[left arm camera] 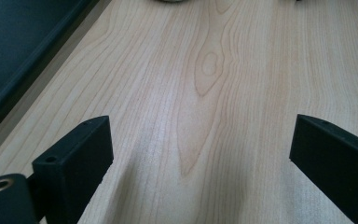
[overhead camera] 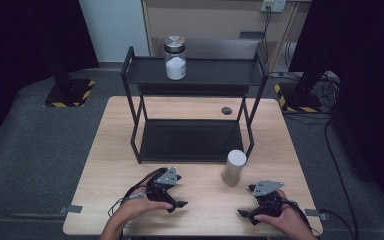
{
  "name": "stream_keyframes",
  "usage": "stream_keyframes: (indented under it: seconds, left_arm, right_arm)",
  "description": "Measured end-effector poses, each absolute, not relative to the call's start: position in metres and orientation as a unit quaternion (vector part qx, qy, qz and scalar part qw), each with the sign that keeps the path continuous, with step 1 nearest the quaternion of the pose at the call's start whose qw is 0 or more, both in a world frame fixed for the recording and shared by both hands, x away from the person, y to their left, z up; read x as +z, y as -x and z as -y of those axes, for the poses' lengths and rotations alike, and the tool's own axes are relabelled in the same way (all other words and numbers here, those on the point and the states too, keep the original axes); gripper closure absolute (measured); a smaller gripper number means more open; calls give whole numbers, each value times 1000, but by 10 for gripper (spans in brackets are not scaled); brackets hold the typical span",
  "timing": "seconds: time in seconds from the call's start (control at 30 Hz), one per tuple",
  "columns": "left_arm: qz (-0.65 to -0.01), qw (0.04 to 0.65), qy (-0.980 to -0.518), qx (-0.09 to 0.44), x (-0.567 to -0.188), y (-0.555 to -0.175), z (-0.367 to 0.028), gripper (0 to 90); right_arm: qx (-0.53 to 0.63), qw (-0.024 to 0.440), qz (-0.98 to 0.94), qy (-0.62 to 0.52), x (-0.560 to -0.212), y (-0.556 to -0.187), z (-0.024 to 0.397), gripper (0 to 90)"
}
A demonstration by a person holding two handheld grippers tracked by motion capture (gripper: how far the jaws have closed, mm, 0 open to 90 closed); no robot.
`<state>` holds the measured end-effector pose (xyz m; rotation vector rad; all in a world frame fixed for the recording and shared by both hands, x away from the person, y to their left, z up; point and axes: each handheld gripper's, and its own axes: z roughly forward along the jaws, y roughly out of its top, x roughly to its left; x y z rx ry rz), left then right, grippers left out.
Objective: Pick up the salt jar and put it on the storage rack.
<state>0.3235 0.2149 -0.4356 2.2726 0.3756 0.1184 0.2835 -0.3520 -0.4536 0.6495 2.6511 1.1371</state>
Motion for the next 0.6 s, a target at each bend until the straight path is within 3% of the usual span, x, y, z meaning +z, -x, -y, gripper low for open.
stream_keyframes:
  seconds: [0.6]
  left_arm:
    - [-132, 376, -915, 55, -448, -321, -207, 29]
  right_arm:
    - [382, 92, -893, -220, -453, -283, 352, 17]
